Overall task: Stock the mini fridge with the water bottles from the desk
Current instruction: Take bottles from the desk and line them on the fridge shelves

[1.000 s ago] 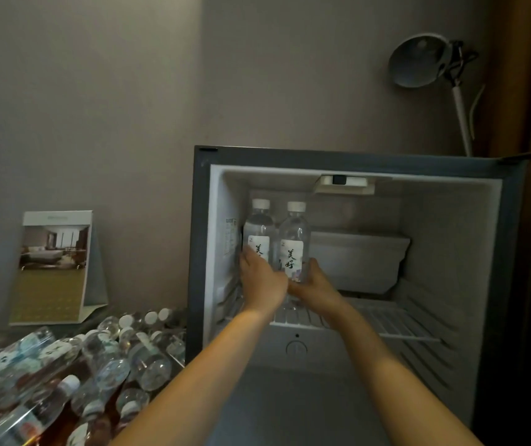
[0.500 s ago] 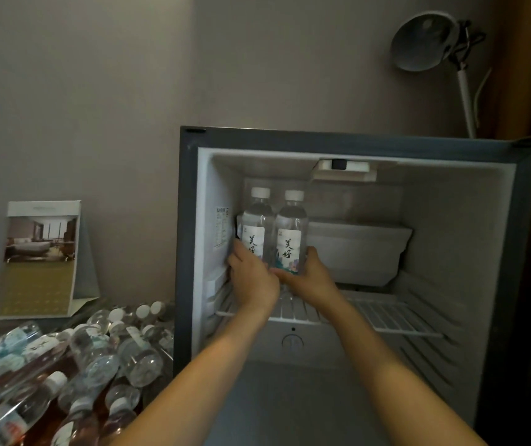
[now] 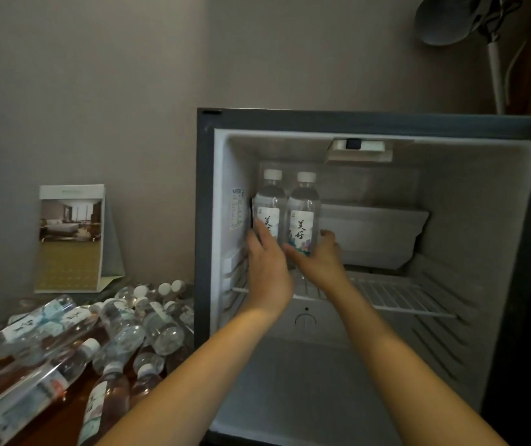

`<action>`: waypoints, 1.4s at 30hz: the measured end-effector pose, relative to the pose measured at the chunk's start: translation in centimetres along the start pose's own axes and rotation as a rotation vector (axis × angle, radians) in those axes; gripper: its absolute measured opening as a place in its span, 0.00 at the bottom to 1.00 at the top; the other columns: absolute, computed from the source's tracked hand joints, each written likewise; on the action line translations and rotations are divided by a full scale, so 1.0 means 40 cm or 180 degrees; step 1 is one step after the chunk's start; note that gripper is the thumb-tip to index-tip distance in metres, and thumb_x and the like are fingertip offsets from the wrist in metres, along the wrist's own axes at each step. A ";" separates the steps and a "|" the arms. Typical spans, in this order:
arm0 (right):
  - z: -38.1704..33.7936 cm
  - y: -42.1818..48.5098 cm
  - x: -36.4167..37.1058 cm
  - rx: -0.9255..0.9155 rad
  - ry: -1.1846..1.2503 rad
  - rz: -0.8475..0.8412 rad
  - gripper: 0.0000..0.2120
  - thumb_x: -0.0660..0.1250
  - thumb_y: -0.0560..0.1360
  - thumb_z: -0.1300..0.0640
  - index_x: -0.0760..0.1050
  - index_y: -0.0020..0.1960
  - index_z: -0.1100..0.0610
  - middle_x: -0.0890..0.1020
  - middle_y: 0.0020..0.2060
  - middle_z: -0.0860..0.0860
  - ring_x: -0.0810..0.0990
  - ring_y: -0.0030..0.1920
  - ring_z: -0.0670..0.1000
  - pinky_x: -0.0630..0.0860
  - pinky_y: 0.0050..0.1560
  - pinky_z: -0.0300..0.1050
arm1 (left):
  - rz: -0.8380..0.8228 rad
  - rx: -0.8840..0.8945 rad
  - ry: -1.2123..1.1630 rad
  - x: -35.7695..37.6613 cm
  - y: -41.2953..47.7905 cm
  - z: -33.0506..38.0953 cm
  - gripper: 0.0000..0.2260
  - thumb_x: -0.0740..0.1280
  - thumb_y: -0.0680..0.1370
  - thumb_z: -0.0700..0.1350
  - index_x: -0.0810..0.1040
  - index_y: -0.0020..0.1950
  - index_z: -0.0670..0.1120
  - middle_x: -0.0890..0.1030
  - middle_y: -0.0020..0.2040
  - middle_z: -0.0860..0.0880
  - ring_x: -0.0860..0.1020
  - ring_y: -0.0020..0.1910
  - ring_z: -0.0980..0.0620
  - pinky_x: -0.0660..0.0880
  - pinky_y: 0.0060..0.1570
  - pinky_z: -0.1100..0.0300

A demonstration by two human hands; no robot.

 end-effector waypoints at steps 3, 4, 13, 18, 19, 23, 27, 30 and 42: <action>-0.049 -0.067 -0.029 -0.0453 0.0064 0.1148 0.25 0.67 0.74 0.50 0.67 0.63 0.64 0.72 0.58 0.62 0.74 0.56 0.60 0.73 0.57 0.53 | -0.0138 0.0220 0.0139 -0.064 -0.061 0.018 0.39 0.63 0.74 0.31 0.43 0.77 0.47 0.53 0.76 0.44 0.60 0.73 0.45 0.62 0.70 0.56; -0.073 -0.095 -0.031 -0.0736 0.0211 0.1445 0.19 0.65 0.75 0.52 0.70 0.58 0.65 0.75 0.53 0.62 0.75 0.53 0.61 0.73 0.54 0.53 | -0.0063 0.0369 0.0094 -0.101 -0.090 0.024 0.37 0.62 0.73 0.30 0.50 0.77 0.46 0.60 0.74 0.44 0.64 0.70 0.46 0.64 0.67 0.61; -0.276 -0.428 0.288 -0.1477 0.1683 0.0281 0.01 0.61 0.76 0.59 0.70 0.47 0.55 0.71 0.33 0.40 0.72 0.34 0.37 0.67 0.39 0.31 | 0.1242 0.0319 0.0331 -0.527 -0.332 -0.173 0.21 0.62 0.69 0.28 0.74 0.60 0.42 0.75 0.46 0.50 0.76 0.44 0.54 0.75 0.45 0.64; -0.359 -0.653 0.547 -0.1558 0.1743 -0.0934 0.02 0.62 0.76 0.60 0.72 0.46 0.54 0.72 0.32 0.41 0.71 0.33 0.43 0.69 0.39 0.40 | 0.1593 -0.0476 0.1210 -0.776 -0.506 -0.372 0.20 0.63 0.68 0.30 0.75 0.58 0.42 0.75 0.47 0.51 0.76 0.44 0.52 0.74 0.46 0.63; -0.366 -0.697 0.596 -0.1526 0.1762 -0.1144 0.01 0.63 0.76 0.60 0.73 0.46 0.56 0.72 0.32 0.42 0.72 0.33 0.45 0.69 0.39 0.41 | 0.1626 -0.0641 0.1385 -0.826 -0.551 -0.409 0.20 0.63 0.68 0.30 0.75 0.58 0.42 0.75 0.47 0.50 0.76 0.44 0.52 0.73 0.46 0.61; -0.365 -0.866 0.757 -0.1387 0.1668 -0.2074 0.03 0.63 0.77 0.60 0.73 0.45 0.57 0.73 0.32 0.44 0.72 0.33 0.41 0.66 0.35 0.31 | 0.1682 -0.1331 0.2024 -1.026 -0.750 -0.542 0.19 0.60 0.68 0.31 0.76 0.57 0.42 0.76 0.48 0.49 0.76 0.45 0.52 0.71 0.46 0.64; -0.359 -1.015 0.879 -0.1199 0.1327 -0.2811 0.04 0.63 0.77 0.58 0.74 0.45 0.55 0.78 0.37 0.51 0.78 0.40 0.51 0.74 0.43 0.48 | 0.1844 -0.2215 0.2446 -1.208 -0.973 -0.632 0.18 0.60 0.68 0.33 0.77 0.55 0.44 0.76 0.47 0.51 0.76 0.50 0.51 0.70 0.48 0.62; -0.374 -1.127 0.950 -0.1099 0.1113 -0.3279 0.04 0.63 0.78 0.56 0.75 0.46 0.54 0.80 0.41 0.53 0.79 0.44 0.53 0.77 0.49 0.54 | 0.2097 -0.2809 0.2504 -1.301 -1.131 -0.680 0.16 0.62 0.69 0.34 0.78 0.53 0.45 0.78 0.45 0.51 0.77 0.49 0.50 0.68 0.46 0.64; -0.351 -1.331 1.215 -0.0933 0.0453 -0.3913 0.06 0.61 0.79 0.55 0.76 0.51 0.53 0.79 0.45 0.50 0.78 0.46 0.48 0.75 0.48 0.44 | 0.1816 -0.3618 0.2161 -1.356 -1.366 -0.975 0.07 0.66 0.72 0.41 0.82 0.47 0.47 0.82 0.42 0.49 0.79 0.47 0.49 0.70 0.46 0.61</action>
Point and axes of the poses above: each hand's wrist, its own y-axis towards the middle knuckle, its own x-axis out of the palm, z = x × y, the point moved 5 cm from there along y, towards the middle knuckle
